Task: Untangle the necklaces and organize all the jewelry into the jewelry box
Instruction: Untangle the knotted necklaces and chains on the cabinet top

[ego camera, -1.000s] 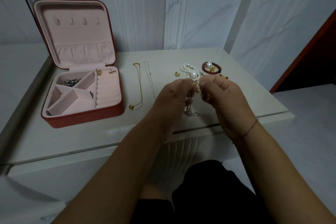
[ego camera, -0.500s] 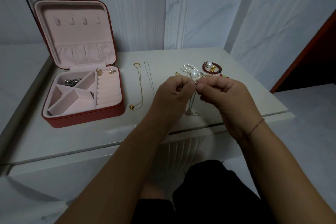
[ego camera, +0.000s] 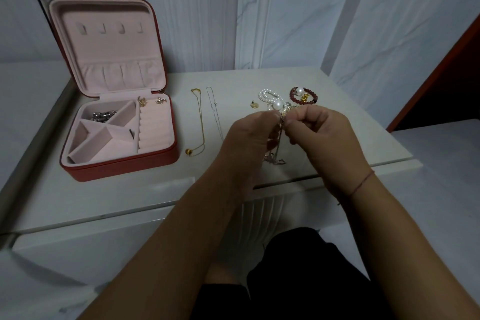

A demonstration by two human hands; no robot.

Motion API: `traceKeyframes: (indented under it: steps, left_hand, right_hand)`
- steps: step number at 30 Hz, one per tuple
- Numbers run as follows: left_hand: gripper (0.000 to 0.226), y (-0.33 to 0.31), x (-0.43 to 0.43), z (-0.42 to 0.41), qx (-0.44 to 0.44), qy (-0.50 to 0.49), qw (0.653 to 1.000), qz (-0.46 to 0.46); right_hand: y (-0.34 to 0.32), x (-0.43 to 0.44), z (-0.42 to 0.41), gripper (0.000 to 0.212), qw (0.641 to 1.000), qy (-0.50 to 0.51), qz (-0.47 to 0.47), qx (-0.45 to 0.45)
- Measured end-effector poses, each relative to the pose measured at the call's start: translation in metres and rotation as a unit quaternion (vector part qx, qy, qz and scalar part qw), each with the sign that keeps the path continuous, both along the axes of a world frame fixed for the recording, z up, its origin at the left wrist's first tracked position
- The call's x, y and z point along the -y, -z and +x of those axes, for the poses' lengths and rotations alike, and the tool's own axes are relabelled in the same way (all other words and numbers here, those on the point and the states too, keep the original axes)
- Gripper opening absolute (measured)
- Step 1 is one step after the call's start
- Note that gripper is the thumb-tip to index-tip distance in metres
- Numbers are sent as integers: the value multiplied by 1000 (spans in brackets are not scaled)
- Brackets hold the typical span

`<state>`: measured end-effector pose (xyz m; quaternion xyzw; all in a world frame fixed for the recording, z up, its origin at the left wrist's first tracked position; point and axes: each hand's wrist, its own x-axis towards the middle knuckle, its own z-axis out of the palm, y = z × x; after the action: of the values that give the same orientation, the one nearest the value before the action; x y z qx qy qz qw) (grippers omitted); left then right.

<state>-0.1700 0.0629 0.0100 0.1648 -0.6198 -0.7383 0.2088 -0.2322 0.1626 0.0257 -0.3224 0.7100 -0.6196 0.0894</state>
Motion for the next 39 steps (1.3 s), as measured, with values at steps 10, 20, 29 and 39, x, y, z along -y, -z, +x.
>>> traceKeyframes:
  steps: [10, 20, 29, 39]
  left_hand:
    - [16, 0, 11, 7, 31, -40, 997, 67]
    - [11, -1, 5, 8, -62, -98, 955, -274]
    - [14, 1, 9, 4, -84, -69, 933, -342]
    - [13, -2, 5, 4, -88, -19, 976, -196]
  right_hand:
    - [2, -5, -8, 22, 998, 36, -41, 10]
    - [4, -4, -10, 26, 999, -6, -45, -8]
    - [4, -6, -11, 18, 999, -42, -27, -9]
    - [4, -4, -10, 13, 999, -40, -16, 0]
